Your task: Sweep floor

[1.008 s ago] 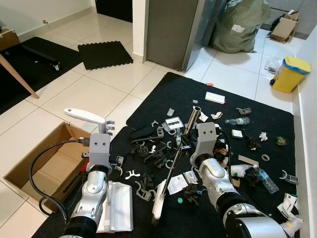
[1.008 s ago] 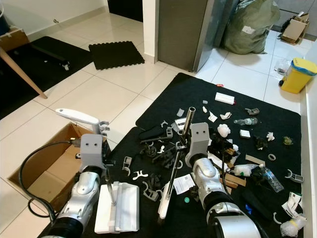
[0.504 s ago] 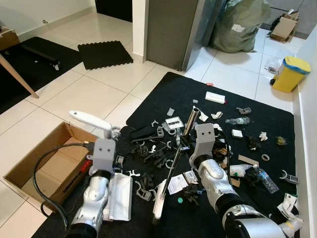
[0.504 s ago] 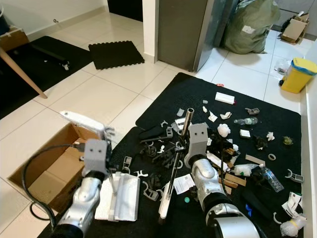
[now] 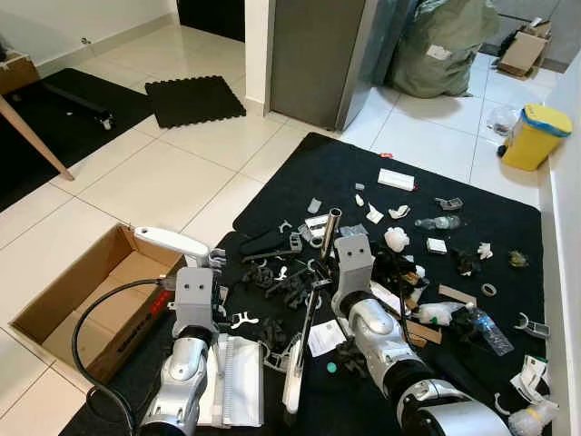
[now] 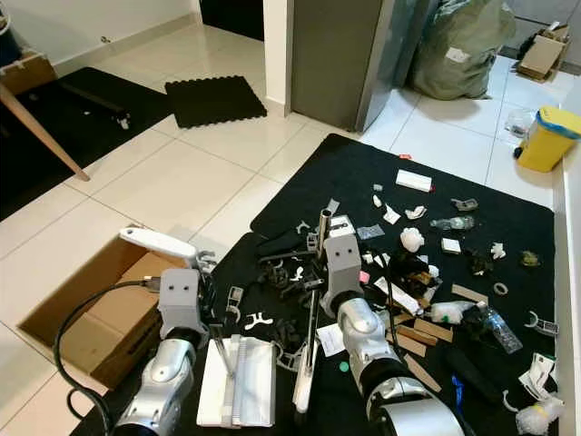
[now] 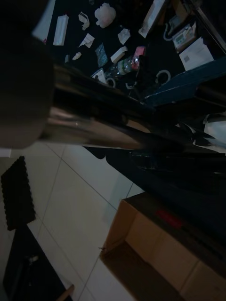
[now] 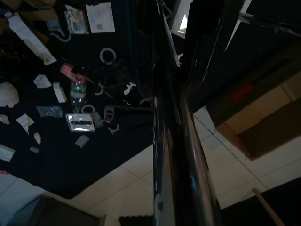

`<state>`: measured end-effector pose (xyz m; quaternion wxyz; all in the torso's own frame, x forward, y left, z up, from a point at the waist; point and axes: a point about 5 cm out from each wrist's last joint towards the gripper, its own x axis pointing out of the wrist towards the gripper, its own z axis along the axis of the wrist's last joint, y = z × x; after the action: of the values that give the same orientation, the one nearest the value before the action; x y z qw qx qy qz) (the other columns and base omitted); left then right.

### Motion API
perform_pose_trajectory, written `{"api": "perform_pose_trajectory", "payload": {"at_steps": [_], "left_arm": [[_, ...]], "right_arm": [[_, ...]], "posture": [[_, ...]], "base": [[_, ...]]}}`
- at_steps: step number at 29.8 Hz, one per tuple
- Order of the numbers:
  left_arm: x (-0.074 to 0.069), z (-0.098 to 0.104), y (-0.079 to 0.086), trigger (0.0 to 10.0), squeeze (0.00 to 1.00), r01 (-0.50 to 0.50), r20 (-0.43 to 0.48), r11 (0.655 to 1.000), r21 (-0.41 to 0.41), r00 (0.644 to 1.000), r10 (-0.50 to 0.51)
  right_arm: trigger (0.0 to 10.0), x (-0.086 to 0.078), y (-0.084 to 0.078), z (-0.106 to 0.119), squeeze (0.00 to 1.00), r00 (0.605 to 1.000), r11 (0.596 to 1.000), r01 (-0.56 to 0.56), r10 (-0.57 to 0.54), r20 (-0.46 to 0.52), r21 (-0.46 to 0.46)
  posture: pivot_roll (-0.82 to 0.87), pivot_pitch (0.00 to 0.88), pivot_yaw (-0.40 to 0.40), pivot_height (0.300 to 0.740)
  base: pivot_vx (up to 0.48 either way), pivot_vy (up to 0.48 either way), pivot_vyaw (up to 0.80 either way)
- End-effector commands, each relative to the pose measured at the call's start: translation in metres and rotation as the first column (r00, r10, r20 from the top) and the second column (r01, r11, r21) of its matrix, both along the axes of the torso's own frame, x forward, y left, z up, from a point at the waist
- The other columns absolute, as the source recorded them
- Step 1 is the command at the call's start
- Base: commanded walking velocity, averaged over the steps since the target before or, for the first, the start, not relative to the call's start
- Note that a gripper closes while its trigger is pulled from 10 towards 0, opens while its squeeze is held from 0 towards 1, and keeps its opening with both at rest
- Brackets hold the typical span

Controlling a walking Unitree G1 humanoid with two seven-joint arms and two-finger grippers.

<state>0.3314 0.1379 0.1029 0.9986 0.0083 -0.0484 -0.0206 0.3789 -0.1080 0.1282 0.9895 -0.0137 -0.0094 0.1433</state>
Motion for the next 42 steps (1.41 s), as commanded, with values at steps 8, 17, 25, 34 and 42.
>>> {"api": "perform_pose_trajectory", "payload": {"at_steps": [8, 17, 25, 34, 42], "left_arm": [[0.001, 0.011, -0.024, 10.0, 0.00, 0.084, -0.014, 0.972, -0.220, 0.996, -0.089], [0.006, 0.030, -0.037, 10.0, 0.00, 0.153, 0.018, 0.951, -0.270, 0.988, -0.154], [0.006, 0.045, -0.042, 10.0, 0.00, 0.225, 0.040, 0.930, -0.291, 0.974, -0.223], [0.005, 0.068, -0.037, 10.0, 0.00, 0.246, 0.111, 0.928, -0.280, 0.968, -0.224], [0.003, 0.088, -0.029, 10.0, 0.00, 0.236, 0.175, 0.969, -0.074, 0.960, -0.220]], "right_arm": [[10.0, -0.002, 0.000, -0.007, 0.00, 1.000, 1.000, 0.006, -0.006, -0.028, -0.002], [10.0, -0.002, -0.004, -0.007, 0.00, 1.000, 1.000, 0.012, -0.012, -0.028, -0.008], [10.0, -0.002, -0.005, -0.008, 0.00, 0.999, 1.000, 0.017, -0.017, -0.032, -0.011], [10.0, -0.003, -0.006, -0.010, 0.00, 0.999, 1.000, 0.019, -0.020, -0.037, -0.014], [10.0, -0.005, -0.007, -0.014, 0.00, 0.999, 1.000, 0.019, -0.020, -0.051, -0.021]], "posture": [[0.12, 0.313, -0.026, 0.740], [0.12, 0.296, -0.021, 0.740], [0.12, 0.290, -0.020, 0.740], [0.12, 0.294, -0.018, 0.740], [0.12, 0.303, -0.017, 0.740]], "base": [[0.000, 0.000, 0.00], [0.000, 0.000, 0.00], [0.000, 0.000, 0.00], [0.000, 0.000, 0.00], [0.000, 0.000, 0.00]]}}
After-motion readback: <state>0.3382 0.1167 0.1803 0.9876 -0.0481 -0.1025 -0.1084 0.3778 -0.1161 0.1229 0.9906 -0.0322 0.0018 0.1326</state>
